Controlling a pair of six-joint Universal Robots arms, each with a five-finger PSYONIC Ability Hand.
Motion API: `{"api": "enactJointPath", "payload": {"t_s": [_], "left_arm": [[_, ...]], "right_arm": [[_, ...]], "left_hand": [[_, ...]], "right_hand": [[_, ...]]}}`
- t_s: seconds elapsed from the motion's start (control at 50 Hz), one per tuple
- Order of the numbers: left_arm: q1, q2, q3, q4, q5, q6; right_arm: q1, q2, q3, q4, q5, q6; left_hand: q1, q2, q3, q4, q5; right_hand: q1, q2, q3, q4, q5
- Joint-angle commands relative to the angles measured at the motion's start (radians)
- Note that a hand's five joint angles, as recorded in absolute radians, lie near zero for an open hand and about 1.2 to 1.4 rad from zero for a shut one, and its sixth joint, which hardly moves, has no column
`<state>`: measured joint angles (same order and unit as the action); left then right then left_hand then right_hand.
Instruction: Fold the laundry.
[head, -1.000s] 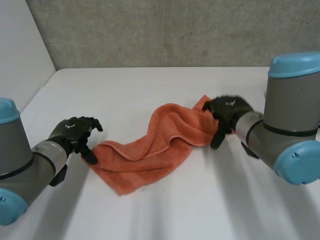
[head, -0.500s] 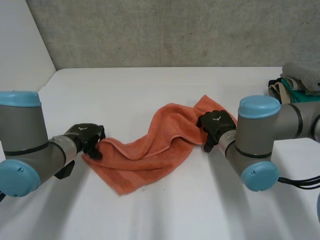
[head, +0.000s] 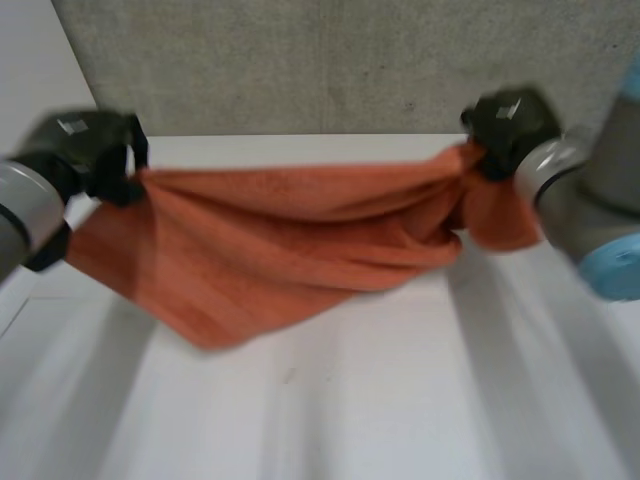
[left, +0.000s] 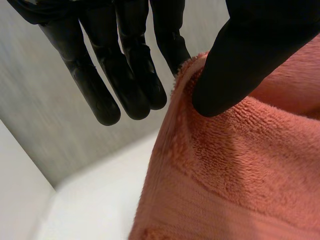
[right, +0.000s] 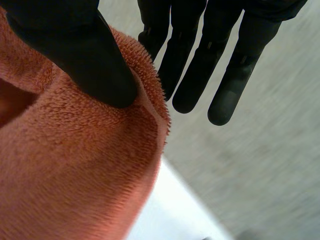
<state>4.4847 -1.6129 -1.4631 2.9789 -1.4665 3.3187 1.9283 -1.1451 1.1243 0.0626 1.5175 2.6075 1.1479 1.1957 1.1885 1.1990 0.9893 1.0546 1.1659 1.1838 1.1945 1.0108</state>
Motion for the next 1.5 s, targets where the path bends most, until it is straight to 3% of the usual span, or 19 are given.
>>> {"api": "enactJointPath", "payload": {"t_s": [0.02, 0.08, 0.16, 0.26, 0.36, 0.4, 0.48, 0.56, 0.66, 0.82, 1.04, 1.12, 1.26, 1.38, 1.5], "left_arm": [[0.016, 0.104, 0.043, -0.023, 0.058, 0.106], [0.005, 0.032, 0.091, -0.092, 0.051, 0.201], [-0.004, -0.115, 0.156, -0.130, 0.012, 0.266], [-0.010, -0.298, 0.280, -0.009, -0.009, 0.285], [-0.018, -0.410, 0.437, 0.259, -0.006, 0.266], [-0.024, -0.409, 0.484, 0.420, -0.006, 0.239], [-0.036, -0.372, 0.498, 0.691, -0.020, 0.171], [-0.042, -0.328, 0.474, 0.792, -0.037, 0.137], [-0.033, -0.285, 0.391, 0.711, -0.045, 0.140], [0.010, -0.207, 0.066, 0.650, -0.051, 0.143], [0.008, -0.275, -0.339, 0.709, 0.078, 0.148], [0.013, -0.350, -0.365, 0.756, 0.103, 0.180], [0.048, -0.446, -0.342, 0.766, 0.095, 0.245], [0.062, -0.440, -0.342, 0.762, 0.095, 0.249], [0.070, -0.421, -0.342, 0.761, 0.097, 0.228]], "right_arm": [[-0.049, -0.154, -0.086, 0.215, -0.086, -0.087], [-0.055, -0.081, -0.132, 0.352, -0.128, -0.162], [-0.061, 0.023, -0.187, 0.471, -0.114, -0.288], [-0.057, 0.160, -0.308, 0.375, -0.053, -0.294], [-0.052, 0.249, -0.461, 0.052, 0.000, -0.239], [-0.051, 0.249, -0.474, -0.168, -0.006, -0.207], [-0.055, 0.199, -0.416, -0.539, -0.055, -0.136], [-0.069, 0.134, -0.334, -0.690, -0.126, -0.087], [-0.081, 0.126, -0.299, -0.623, -0.152, -0.075], [-0.115, 0.116, -0.126, -0.485, -0.174, -0.098], [-0.109, 0.110, 0.342, -0.438, -0.215, -0.176], [-0.112, 0.166, 0.384, -0.464, -0.201, -0.132], [-0.129, 0.237, 0.307, -0.396, -0.079, 0.066], [-0.155, 0.249, 0.226, -0.210, -0.048, 0.227], [-0.181, 0.291, 0.178, -0.133, -0.045, 0.253]], "left_hand": [[0.248, 0.201, 0.208, 0.197, 0.232], [0.248, 0.201, 0.208, 0.197, 0.232], [0.248, 0.201, 0.208, 0.197, 0.232], [0.248, 0.201, 0.208, 0.197, 0.232], [0.248, 0.201, 0.208, 0.197, 0.232], [0.248, 0.201, 0.208, 0.197, 0.232], [0.248, 0.201, 0.208, 0.197, 0.232], [0.248, 0.201, 0.208, 0.197, 0.232], [0.248, 0.201, 0.208, 0.197, 0.232], [0.248, 0.201, 0.208, 0.197, 0.232], [0.248, 0.201, 0.208, 0.197, 0.232], [0.248, 0.201, 0.208, 0.197, 0.232], [0.248, 0.201, 0.208, 0.197, 0.232], [0.248, 0.201, 0.208, 0.197, 0.232], [0.248, 0.201, 0.208, 0.197, 0.232]], "right_hand": [[0.342, 0.230, 0.212, 0.202, 0.211], [0.342, 0.230, 0.212, 0.202, 0.211], [0.342, 0.230, 0.212, 0.202, 0.211], [0.342, 0.230, 0.212, 0.202, 0.211], [0.342, 0.230, 0.212, 0.202, 0.211], [0.342, 0.230, 0.212, 0.202, 0.211], [0.342, 0.230, 0.212, 0.202, 0.211], [0.342, 0.230, 0.212, 0.202, 0.211], [0.342, 0.230, 0.212, 0.202, 0.211], [0.342, 0.230, 0.212, 0.202, 0.211], [0.342, 0.230, 0.212, 0.202, 0.211], [0.342, 0.230, 0.212, 0.202, 0.211], [0.342, 0.230, 0.212, 0.202, 0.211], [-0.242, -0.354, -0.372, -0.382, -0.373], [-0.369, -0.480, -0.498, -0.509, -0.500]]}}
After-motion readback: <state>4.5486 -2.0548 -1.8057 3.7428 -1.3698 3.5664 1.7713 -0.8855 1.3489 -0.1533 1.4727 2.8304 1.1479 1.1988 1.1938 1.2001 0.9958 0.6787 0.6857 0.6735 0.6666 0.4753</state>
